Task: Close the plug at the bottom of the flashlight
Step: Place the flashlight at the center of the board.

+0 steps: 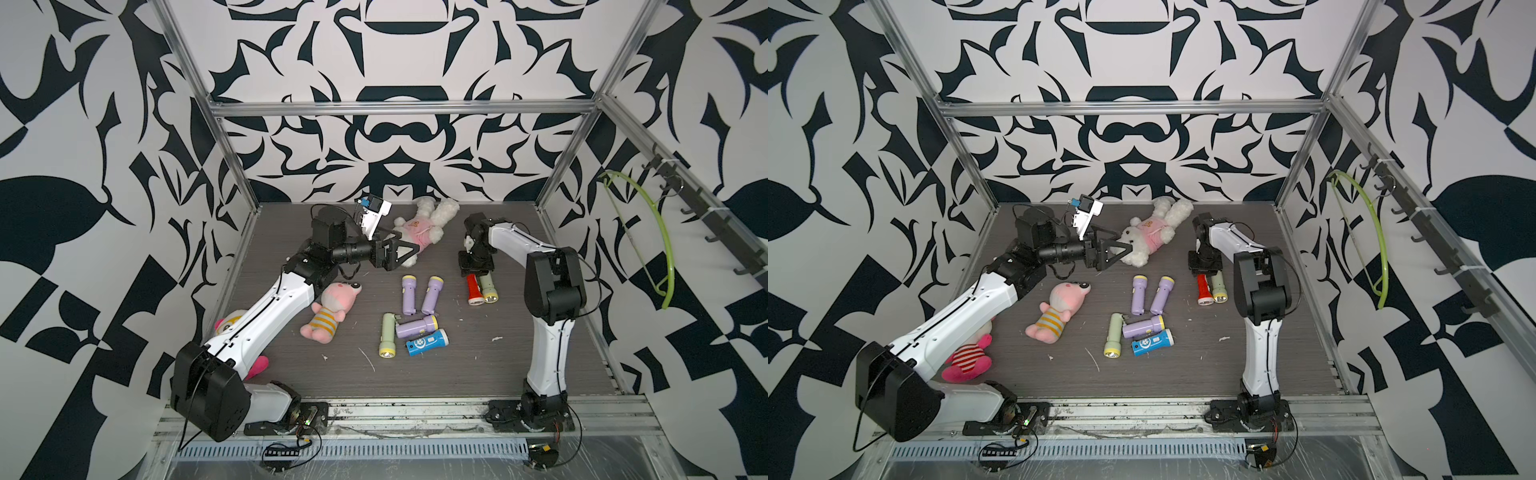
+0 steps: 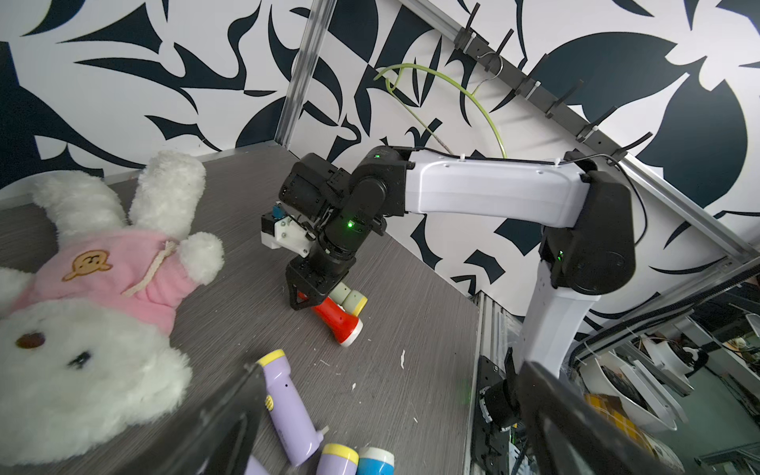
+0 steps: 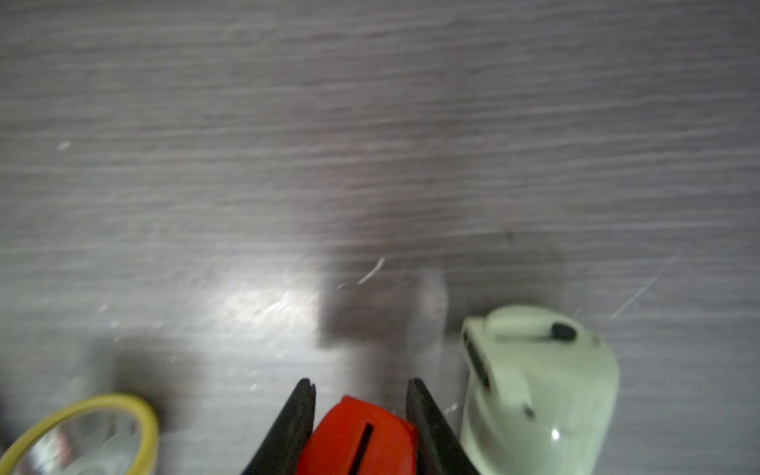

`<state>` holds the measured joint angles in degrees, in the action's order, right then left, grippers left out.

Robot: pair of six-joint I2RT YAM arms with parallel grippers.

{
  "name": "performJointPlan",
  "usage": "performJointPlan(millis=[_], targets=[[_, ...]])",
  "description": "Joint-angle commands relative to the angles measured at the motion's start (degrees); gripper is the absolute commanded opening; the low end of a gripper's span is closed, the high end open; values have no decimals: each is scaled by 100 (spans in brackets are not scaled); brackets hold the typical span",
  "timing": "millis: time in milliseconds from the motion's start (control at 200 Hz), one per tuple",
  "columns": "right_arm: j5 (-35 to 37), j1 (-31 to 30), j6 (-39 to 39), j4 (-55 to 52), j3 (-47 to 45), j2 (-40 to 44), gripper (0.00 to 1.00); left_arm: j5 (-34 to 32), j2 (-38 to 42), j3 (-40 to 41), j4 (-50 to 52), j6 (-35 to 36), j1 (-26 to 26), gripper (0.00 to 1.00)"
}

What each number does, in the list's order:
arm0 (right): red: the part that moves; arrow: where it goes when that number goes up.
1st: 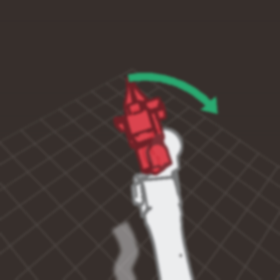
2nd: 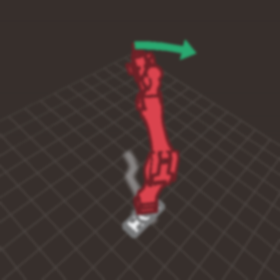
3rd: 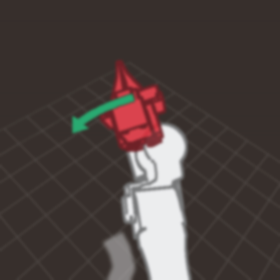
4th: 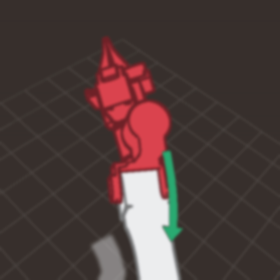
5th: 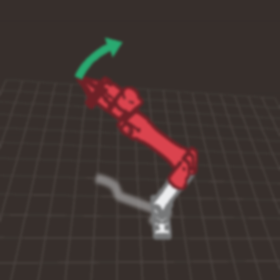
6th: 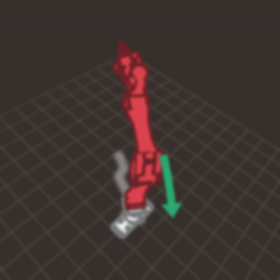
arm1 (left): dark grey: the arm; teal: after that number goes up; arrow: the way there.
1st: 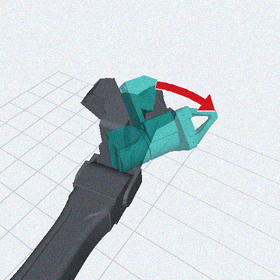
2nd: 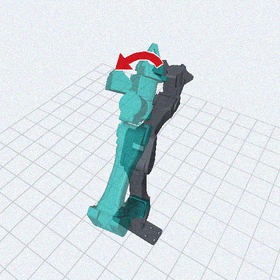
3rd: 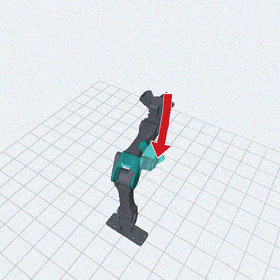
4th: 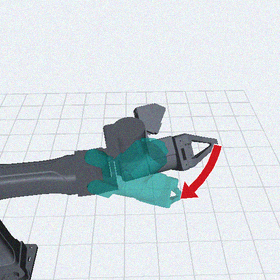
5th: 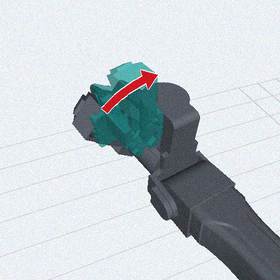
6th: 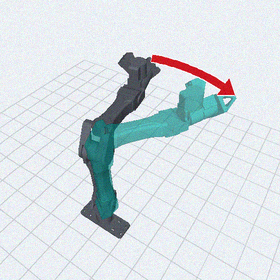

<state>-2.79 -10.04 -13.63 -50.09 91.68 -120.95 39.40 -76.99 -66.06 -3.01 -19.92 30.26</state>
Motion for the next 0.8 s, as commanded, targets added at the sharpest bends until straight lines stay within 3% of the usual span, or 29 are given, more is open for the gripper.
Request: performJointPlan(millis=[0, 120, 370, 490, 795], targets=[[-29, 98, 16, -38, 322, -77, 0, -24, 51, -100, 116, 12, -22, 99], [-3, 133, 6, -72, 513, -251, 2, -108, 6, -134, 175, -53, -21, 99], [5, 143, -43, -72, 597, -359, 44, -109, -86, -215, 292, -82, -20, 99], [29, 143, -60, -37, 549, -316, 56, -108, -106, -228, 301, -82, -20, 99], [13, 143, -131, 42, 431, -120, 63, -110, -108, -232, 326, -117, -20, 99]])
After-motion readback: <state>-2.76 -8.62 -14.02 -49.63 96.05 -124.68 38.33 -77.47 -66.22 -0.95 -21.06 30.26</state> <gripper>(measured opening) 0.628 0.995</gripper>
